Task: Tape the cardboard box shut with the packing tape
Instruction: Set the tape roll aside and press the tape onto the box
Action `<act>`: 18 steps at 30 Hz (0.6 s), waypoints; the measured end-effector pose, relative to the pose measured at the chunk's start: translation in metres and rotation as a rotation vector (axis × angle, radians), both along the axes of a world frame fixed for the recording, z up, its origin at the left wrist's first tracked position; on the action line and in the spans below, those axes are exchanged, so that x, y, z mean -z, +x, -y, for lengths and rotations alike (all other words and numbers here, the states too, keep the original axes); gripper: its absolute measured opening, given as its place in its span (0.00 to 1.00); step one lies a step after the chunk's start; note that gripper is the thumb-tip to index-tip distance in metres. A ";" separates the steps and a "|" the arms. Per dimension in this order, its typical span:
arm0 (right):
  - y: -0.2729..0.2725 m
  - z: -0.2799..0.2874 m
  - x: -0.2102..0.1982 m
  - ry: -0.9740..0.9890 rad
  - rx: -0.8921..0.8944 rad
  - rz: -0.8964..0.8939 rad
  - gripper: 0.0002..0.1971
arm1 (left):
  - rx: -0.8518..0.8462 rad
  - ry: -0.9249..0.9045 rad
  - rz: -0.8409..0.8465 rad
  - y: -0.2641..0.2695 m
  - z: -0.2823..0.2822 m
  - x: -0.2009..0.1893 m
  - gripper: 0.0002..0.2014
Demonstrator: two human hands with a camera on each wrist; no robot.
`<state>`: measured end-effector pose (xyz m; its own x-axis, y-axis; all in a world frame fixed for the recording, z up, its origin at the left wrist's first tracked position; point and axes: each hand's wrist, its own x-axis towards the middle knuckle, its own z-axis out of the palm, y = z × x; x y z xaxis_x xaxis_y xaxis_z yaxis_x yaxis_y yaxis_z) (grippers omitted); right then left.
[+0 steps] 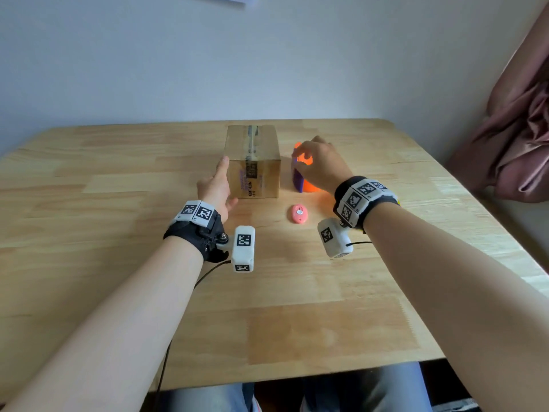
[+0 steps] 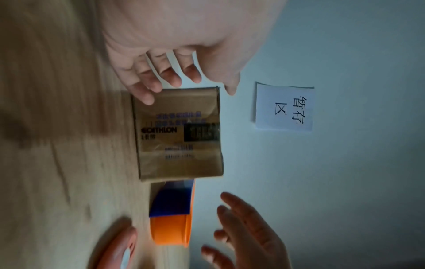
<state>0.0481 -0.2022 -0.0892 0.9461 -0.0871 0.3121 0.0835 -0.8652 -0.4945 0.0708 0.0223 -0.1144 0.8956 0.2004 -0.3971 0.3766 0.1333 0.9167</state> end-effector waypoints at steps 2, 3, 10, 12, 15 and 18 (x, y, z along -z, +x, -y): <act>-0.014 0.018 0.001 -0.062 0.137 -0.117 0.13 | 0.027 -0.001 0.002 -0.011 0.009 0.000 0.25; -0.023 0.027 0.002 -0.125 0.199 -0.196 0.15 | 0.052 -0.011 0.000 -0.018 0.014 -0.001 0.23; -0.069 0.058 0.018 -0.233 0.292 -0.551 0.38 | 0.290 -0.107 -0.022 -0.057 0.040 -0.012 0.11; -0.078 0.060 0.025 -0.181 0.286 -0.486 0.37 | 0.399 -0.113 -0.038 -0.064 0.040 -0.012 0.09; -0.086 0.057 0.024 -0.006 0.328 -0.310 0.30 | 0.487 -0.092 -0.034 -0.074 0.035 -0.013 0.06; -0.083 0.044 0.007 0.279 0.327 -0.140 0.25 | 0.519 -0.070 0.025 -0.078 0.031 -0.018 0.03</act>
<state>-0.0347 -0.2463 -0.0962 0.8863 -0.4511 0.1052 -0.2566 -0.6672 -0.6993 -0.0067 -0.0088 -0.0969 0.8796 -0.2983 -0.3705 0.3870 -0.0040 0.9221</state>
